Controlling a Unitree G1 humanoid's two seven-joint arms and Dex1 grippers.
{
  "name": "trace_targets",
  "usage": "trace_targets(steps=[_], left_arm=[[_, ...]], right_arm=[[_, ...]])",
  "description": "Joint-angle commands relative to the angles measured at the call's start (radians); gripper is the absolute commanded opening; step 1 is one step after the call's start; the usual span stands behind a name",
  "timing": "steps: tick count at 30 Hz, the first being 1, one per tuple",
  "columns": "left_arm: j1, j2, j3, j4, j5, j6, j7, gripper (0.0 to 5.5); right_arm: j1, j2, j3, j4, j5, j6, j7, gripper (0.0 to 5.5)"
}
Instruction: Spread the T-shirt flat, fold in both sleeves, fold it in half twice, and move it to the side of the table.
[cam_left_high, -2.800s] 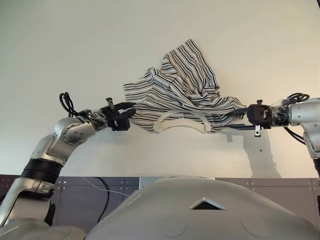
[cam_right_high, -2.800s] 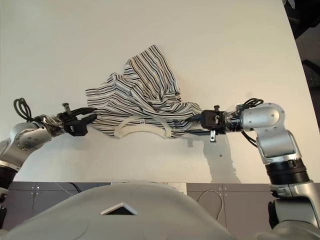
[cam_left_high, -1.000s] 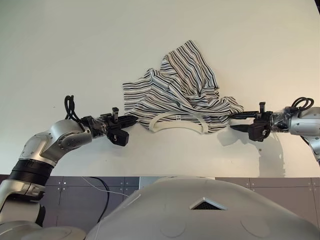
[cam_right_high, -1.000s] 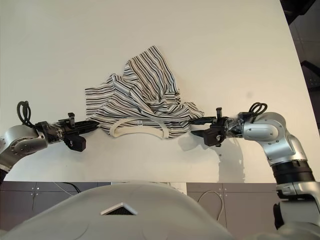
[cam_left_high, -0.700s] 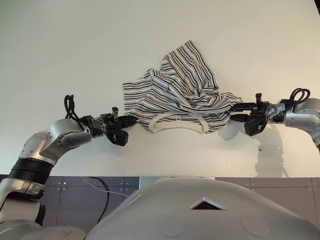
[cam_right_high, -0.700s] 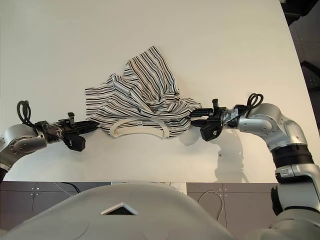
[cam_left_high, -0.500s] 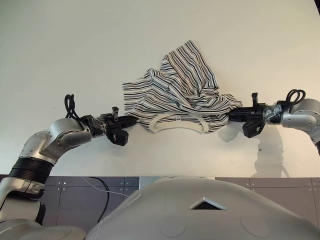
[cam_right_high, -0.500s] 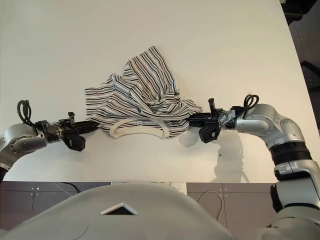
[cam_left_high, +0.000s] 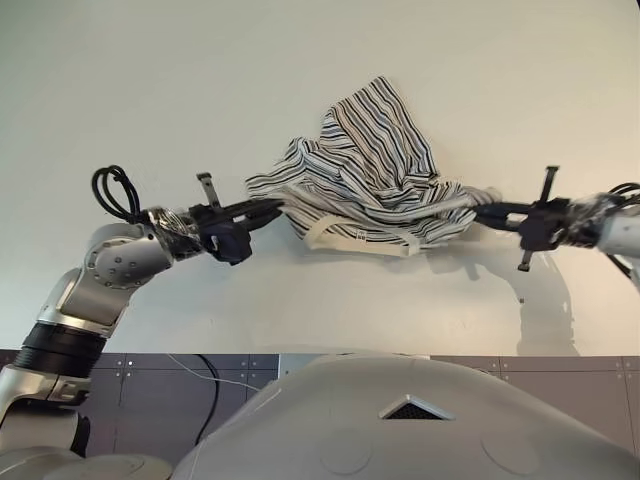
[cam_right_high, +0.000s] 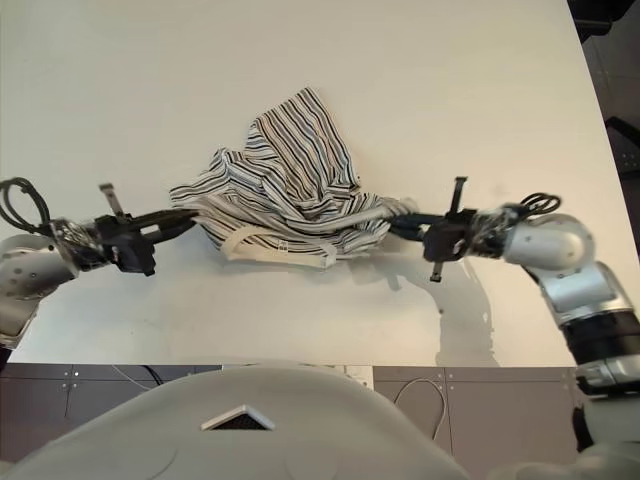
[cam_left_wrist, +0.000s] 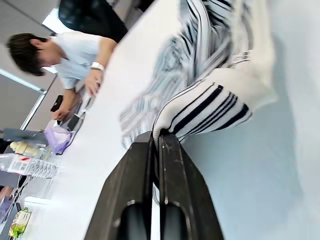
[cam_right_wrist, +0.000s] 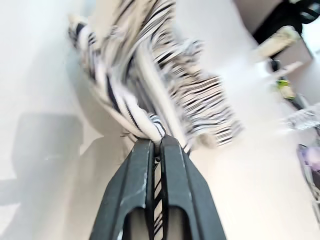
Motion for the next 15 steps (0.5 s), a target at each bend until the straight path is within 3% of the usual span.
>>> trace_targets(steps=[1,4,8,12,15], left_arm=[[0.011,0.066,0.176,-0.217,-0.335,0.258,-0.036,0.1],[-0.087,0.051,0.262,-0.235,-0.51,0.445,-0.018,0.1],[-0.387,-0.022,0.189,-0.06,-0.438,0.669,0.013,0.1],[-0.816,-0.188,-0.006,0.434,-0.14,0.659,-0.051,0.1],[-1.192,-0.34,-0.107,0.982,0.074,0.519,-0.023,0.1]], right_arm=[[0.049,-0.181,-0.245,-0.283,0.431,0.38,0.075,0.14],[-0.053,-0.186,-0.334,-0.291,0.587,0.599,0.087,0.14],[-0.428,-0.036,-0.194,-0.04,0.395,0.762,0.098,0.14],[-0.885,0.228,0.019,0.564,-0.02,0.642,0.148,0.14],[-1.185,0.395,0.128,0.978,-0.273,0.505,0.023,0.14]])
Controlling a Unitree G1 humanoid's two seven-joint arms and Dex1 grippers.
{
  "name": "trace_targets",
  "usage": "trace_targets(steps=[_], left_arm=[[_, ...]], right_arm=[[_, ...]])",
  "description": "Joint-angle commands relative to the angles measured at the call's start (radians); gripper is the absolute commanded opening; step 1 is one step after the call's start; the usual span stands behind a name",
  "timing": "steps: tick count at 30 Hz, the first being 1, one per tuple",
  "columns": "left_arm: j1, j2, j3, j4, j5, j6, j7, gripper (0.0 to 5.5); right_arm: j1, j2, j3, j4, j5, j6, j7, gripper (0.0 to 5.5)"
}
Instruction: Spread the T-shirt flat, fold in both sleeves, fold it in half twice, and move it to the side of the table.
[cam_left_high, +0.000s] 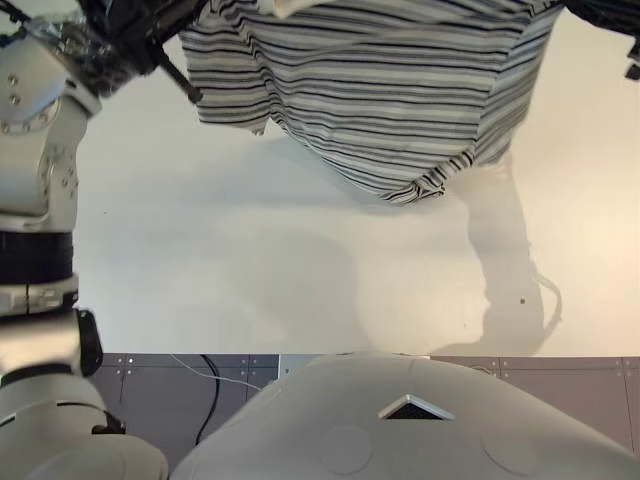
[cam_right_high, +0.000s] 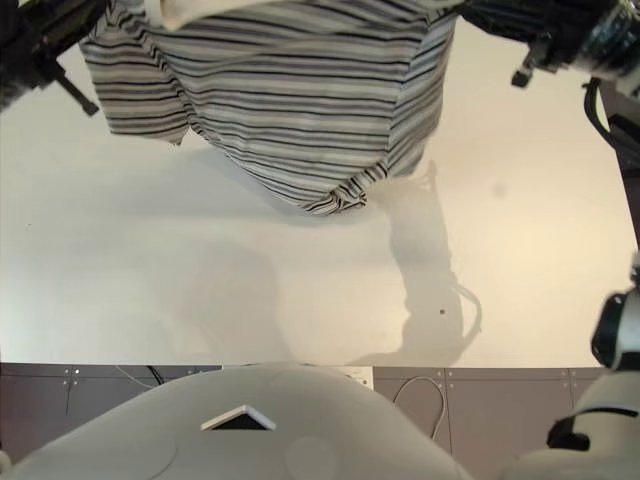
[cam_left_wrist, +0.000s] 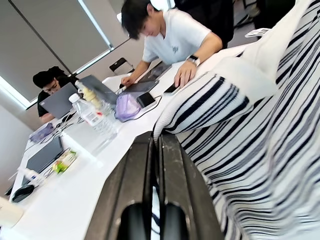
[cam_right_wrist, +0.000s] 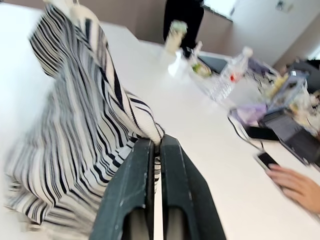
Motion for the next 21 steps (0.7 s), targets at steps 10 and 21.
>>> trace_targets(steps=[10,21], left_arm=[[-0.95,-0.287,-0.205,1.143,0.586,-0.172,0.336,0.1],[-0.94,-0.25,-0.113,1.151,0.694,-0.375,0.206,0.1]], right_arm=[[-0.734,0.352,0.25,0.851,-0.723,-0.18,-0.684,0.14],[-0.79,0.322,0.101,0.86,-0.811,-0.304,-0.611,0.14]])
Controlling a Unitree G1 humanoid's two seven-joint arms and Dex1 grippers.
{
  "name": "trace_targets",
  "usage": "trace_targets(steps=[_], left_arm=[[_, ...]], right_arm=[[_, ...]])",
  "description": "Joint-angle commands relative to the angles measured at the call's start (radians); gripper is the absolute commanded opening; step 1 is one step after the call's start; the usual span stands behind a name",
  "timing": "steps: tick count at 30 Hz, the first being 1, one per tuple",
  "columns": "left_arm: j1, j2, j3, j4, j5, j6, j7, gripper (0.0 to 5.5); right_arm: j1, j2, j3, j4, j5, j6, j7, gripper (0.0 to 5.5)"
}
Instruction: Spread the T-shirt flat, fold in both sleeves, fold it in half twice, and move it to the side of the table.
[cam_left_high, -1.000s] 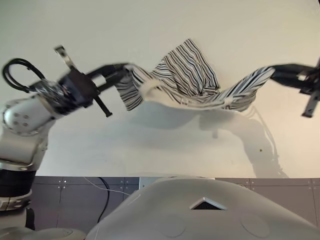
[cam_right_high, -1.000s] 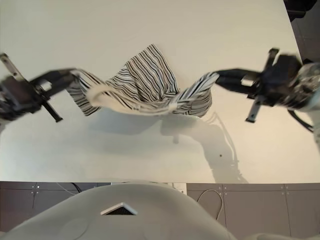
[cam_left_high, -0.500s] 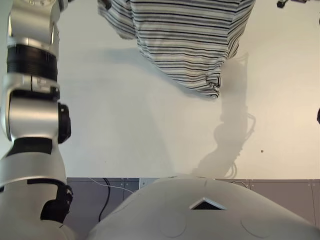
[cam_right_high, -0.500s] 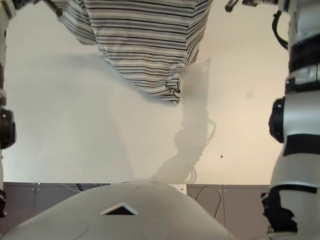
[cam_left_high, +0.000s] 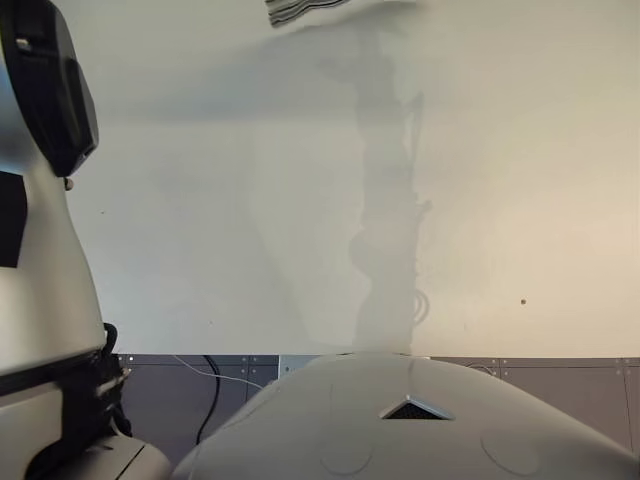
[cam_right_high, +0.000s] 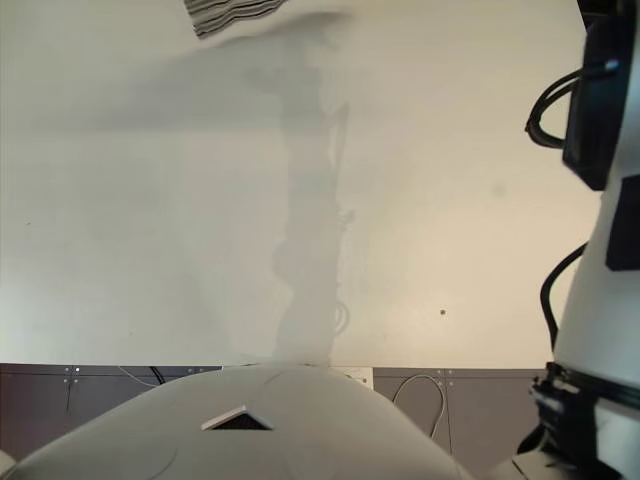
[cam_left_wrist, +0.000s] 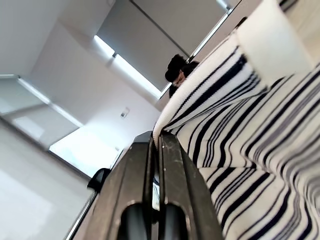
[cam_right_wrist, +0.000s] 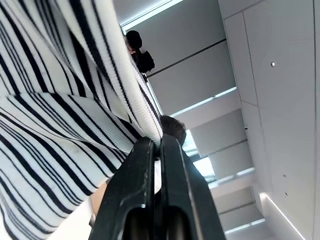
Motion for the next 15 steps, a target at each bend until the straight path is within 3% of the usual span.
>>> trace_targets(steps=[1,4,6,9,15], left_arm=[[0.145,0.03,-0.021,-0.01,0.035,-0.198,-0.24,0.1],[0.529,0.08,0.047,-0.154,-0.154,-0.487,-0.653,0.1],[0.905,0.143,0.075,-0.489,-0.361,-0.507,-0.8,0.1],[1.238,0.217,0.124,-0.864,-0.509,-0.418,-0.823,0.1],[1.438,0.313,0.187,-1.23,-0.611,-0.254,-0.857,0.1]], right_arm=[[0.089,-0.038,-0.083,-0.013,0.057,-0.127,0.251,0.14],[0.398,-0.095,-0.181,-0.176,0.272,-0.352,0.758,0.14],[0.716,-0.18,-0.229,-0.52,0.491,-0.314,0.987,0.14],[1.054,-0.283,-0.286,-0.906,0.652,-0.192,1.059,0.14],[1.374,-0.42,-0.341,-1.303,0.752,-0.011,1.119,0.14]])
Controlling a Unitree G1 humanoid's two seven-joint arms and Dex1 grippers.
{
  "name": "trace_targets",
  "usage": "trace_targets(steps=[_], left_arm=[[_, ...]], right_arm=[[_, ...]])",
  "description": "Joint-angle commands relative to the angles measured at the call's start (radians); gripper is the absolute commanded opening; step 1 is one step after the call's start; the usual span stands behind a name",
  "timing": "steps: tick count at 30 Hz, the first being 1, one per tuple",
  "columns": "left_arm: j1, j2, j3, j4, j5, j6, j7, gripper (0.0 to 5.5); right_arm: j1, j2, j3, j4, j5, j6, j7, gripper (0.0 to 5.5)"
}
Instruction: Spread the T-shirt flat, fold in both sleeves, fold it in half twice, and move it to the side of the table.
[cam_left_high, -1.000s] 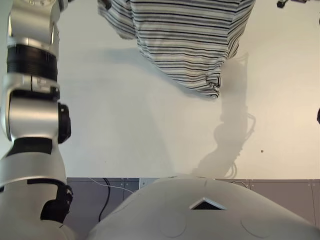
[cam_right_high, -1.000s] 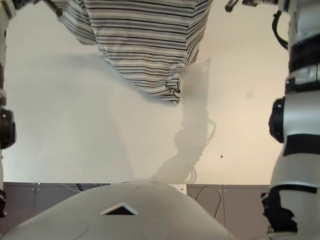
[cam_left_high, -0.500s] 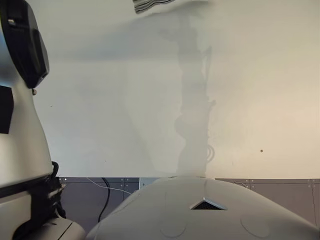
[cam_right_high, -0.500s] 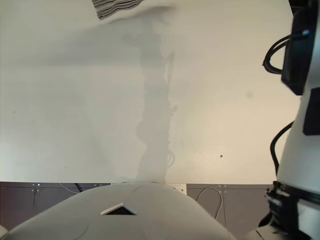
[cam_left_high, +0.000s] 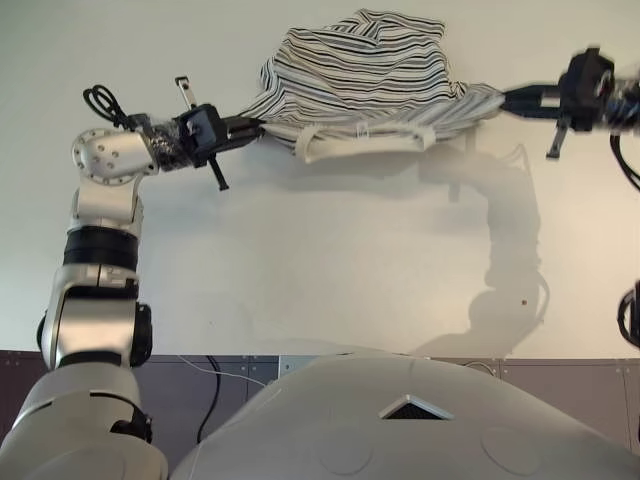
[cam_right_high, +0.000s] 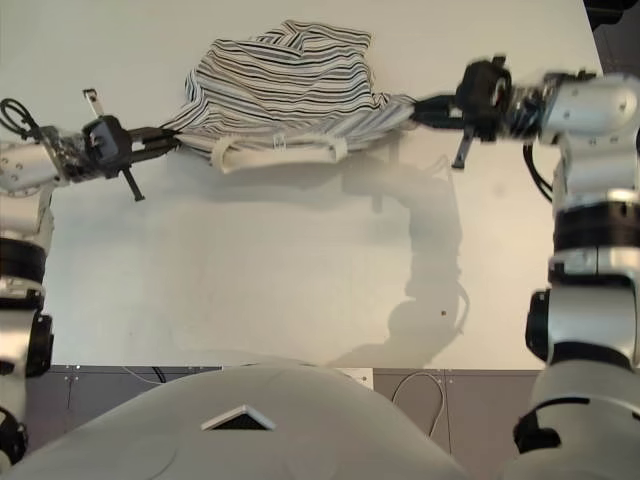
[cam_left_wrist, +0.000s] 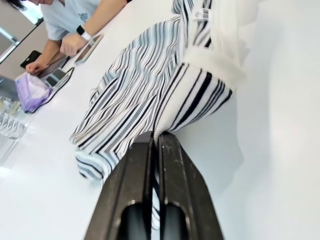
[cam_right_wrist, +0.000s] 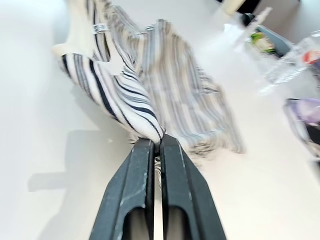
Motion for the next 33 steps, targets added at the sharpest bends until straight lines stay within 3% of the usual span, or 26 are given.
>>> trace_targets(steps=[1,7,14,17,20,23,25,27,29,33], left_arm=[[0.248,0.16,0.061,-0.477,-0.128,0.134,-0.076,0.1],[0.621,0.222,0.03,-0.748,-0.019,0.121,-0.053,0.1],[0.723,0.233,0.018,-0.642,0.192,-0.034,0.001,0.1],[0.737,0.235,0.041,-0.641,0.232,-0.047,0.041,0.49],[0.81,0.271,0.113,-0.758,0.065,0.082,0.019,0.89],[0.842,0.324,0.212,-0.909,-0.213,0.336,-0.011,0.89],[0.786,0.338,0.251,-0.966,-0.352,0.474,-0.006,0.89],[0.619,0.275,0.222,-0.982,-0.411,0.591,0.081,0.89],[0.461,0.165,0.122,-0.942,-0.257,0.603,0.192,0.89],[0.393,0.088,-0.081,-0.729,0.172,0.424,0.317,0.89]], right_arm=[[0.3,-0.195,-0.074,-0.469,0.136,0.157,0.107,0.14],[0.595,-0.293,-0.104,-0.71,0.092,0.221,0.093,0.14],[0.728,-0.332,-0.083,-0.729,-0.032,0.214,0.064,0.14],[0.759,-0.359,-0.109,-0.743,-0.03,0.227,0.083,0.73],[0.773,-0.377,-0.177,-0.788,0.09,0.323,0.108,0.88],[0.726,-0.366,-0.282,-0.792,0.285,0.492,0.111,0.88],[0.629,-0.313,-0.294,-0.718,0.311,0.543,0.042,0.88],[0.533,-0.241,-0.272,-0.634,0.282,0.554,-0.049,0.88],[0.477,-0.181,-0.229,-0.59,0.223,0.522,-0.115,0.88],[0.441,-0.131,-0.181,-0.564,0.16,0.475,-0.148,0.88]])
